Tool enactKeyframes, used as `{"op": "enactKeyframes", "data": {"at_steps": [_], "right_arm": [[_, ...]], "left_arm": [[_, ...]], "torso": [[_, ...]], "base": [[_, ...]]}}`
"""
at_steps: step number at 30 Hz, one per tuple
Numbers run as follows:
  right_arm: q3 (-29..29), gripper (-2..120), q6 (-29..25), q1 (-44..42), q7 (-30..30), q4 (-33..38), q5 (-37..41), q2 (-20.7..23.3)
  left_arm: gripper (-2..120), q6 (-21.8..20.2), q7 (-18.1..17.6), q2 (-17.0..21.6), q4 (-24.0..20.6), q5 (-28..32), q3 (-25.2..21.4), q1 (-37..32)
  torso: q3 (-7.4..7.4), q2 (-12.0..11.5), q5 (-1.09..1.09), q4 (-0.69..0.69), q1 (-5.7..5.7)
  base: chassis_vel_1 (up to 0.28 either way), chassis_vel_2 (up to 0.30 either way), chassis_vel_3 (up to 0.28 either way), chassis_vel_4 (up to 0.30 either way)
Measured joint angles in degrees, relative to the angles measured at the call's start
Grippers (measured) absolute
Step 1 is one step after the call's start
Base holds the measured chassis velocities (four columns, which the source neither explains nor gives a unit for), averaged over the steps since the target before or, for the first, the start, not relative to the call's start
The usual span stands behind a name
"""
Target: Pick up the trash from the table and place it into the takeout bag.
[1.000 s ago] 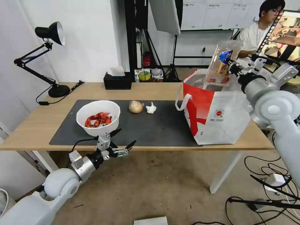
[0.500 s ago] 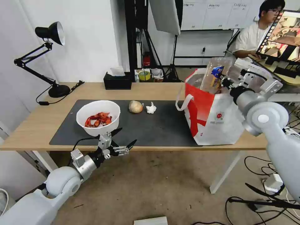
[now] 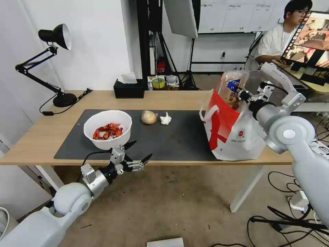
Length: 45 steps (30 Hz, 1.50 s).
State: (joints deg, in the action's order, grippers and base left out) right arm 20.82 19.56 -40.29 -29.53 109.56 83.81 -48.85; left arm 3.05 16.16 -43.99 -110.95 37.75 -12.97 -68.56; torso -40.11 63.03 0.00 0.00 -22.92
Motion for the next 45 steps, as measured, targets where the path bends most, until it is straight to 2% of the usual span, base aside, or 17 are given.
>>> {"op": "enactKeyframes", "data": {"at_steps": [2,4,7,8,10,11,14,15,18,19,22,23,26,31,34,42,45], "right_arm": [[0.0,22,0.2,0.3,0.0,-0.1,0.2,-0.1],[-0.1,34,0.4,0.8,0.0,-0.2,0.4,-0.2],[-0.2,36,0.5,0.9,0.0,-0.3,0.4,-0.2],[-0.3,48,0.7,1.4,0.0,-0.5,0.5,-0.2],[-0.4,58,1.0,1.6,0.2,-0.5,0.5,-0.1],[-0.4,58,1.0,1.6,0.2,-0.5,0.5,-0.1],[-0.5,71,1.2,1.7,1.0,-0.5,0.4,0.3],[-0.5,71,1.2,1.7,1.0,-0.5,0.4,0.3],[-0.9,84,1.2,1.9,3.2,-0.3,-0.4,0.9],[-0.9,84,1.2,1.9,3.2,-0.3,-0.4,0.9],[-1.5,97,1.2,2.1,6.4,0.4,-1.7,1.6],[-1.5,97,1.2,2.1,6.4,0.4,-1.7,1.6],[-2.6,100,0.8,2.5,13.0,2.6,-5.3,3.2],[-3.6,100,-0.1,1.6,18.8,5.4,-9.7,5.0],[-4.2,100,-0.8,-1.1,23.0,8.5,-15.7,6.7],[-3.7,100,-1.8,-7.8,26.9,12.1,-20.7,9.2],[-3.3,100,-4.3,-12.7,29.8,13.6,-23.5,10.2]], "left_arm": [[100,-0.1,-0.6,0.0,-0.1,0.0,0.1,-0.1],[100,-0.8,-1.2,0.2,-0.5,0.0,0.1,0.1],[100,-0.9,-1.2,0.3,-0.5,0.1,0.1,0.1],[100,-1.0,-1.4,0.5,-0.7,0.2,0.1,0.5],[100,-1.0,-1.4,0.6,-0.6,0.3,0.1,0.7],[100,-1.0,-1.4,0.6,-0.6,0.3,0.1,0.7],[100,-1.0,-1.4,0.6,-0.4,0.3,0.2,1.0],[100,-1.0,-1.4,0.6,-0.4,0.3,0.2,1.0],[100,-0.9,-1.4,0.6,-0.1,0.3,0.2,1.3],[100,-0.9,-1.4,0.6,-0.1,0.3,0.2,1.3],[100,-0.6,-1.4,0.6,0.1,0.3,0.1,1.3],[100,-0.6,-1.4,0.6,0.1,0.3,0.1,1.3],[100,-0.3,-1.3,0.6,0.1,0.3,-0.2,1.0],[100,0.2,-1.3,0.6,0.1,0.2,-0.5,0.8],[100,0.2,-1.3,0.7,0.0,0.3,-0.9,0.6],[100,0.4,-1.1,1.3,0.0,0.3,-2.0,0.0],[100,1.0,-0.8,1.4,0.2,0.3,-2.7,-1.0]], "torso": [[0.00,0.0,0.00,0.00,0.00],[0.00,0.0,0.00,0.00,0.00],[0.00,0.0,0.00,0.00,0.00],[0.00,0.0,0.00,0.00,0.00],[0.00,0.0,0.00,0.00,0.00],[0.00,0.0,0.00,0.00,0.00],[0.00,0.0,0.00,0.00,0.00],[0.00,0.0,0.00,0.00,0.00],[0.00,0.0,0.00,0.00,0.00],[0.00,0.0,0.00,0.00,0.00],[0.00,0.0,0.00,0.00,0.00],[0.00,0.0,0.00,0.00,0.00],[0.00,0.0,0.00,0.00,0.00],[0.00,0.0,0.00,0.00,0.00],[0.00,0.0,0.00,0.00,0.00],[0.00,0.0,0.00,0.00,0.00],[0.00,0.0,0.00,0.00,0.00]], "base": [[0.000,0.000,0.000,0.000],[0.000,0.000,0.000,0.000],[0.000,0.000,0.000,0.000],[0.000,0.000,0.000,0.000],[0.000,0.000,0.000,0.000],[0.000,0.000,0.000,0.000],[0.000,0.000,0.000,0.000],[0.000,0.000,0.000,0.000],[0.000,0.000,0.000,0.000],[0.000,0.000,0.000,0.000],[0.000,0.000,0.000,0.000],[0.000,0.000,0.000,0.000],[0.000,0.000,0.000,0.000],[0.000,0.000,0.000,0.000],[0.000,0.000,0.000,0.000],[0.000,0.000,0.000,0.000],[0.000,0.000,0.000,0.000]]}}
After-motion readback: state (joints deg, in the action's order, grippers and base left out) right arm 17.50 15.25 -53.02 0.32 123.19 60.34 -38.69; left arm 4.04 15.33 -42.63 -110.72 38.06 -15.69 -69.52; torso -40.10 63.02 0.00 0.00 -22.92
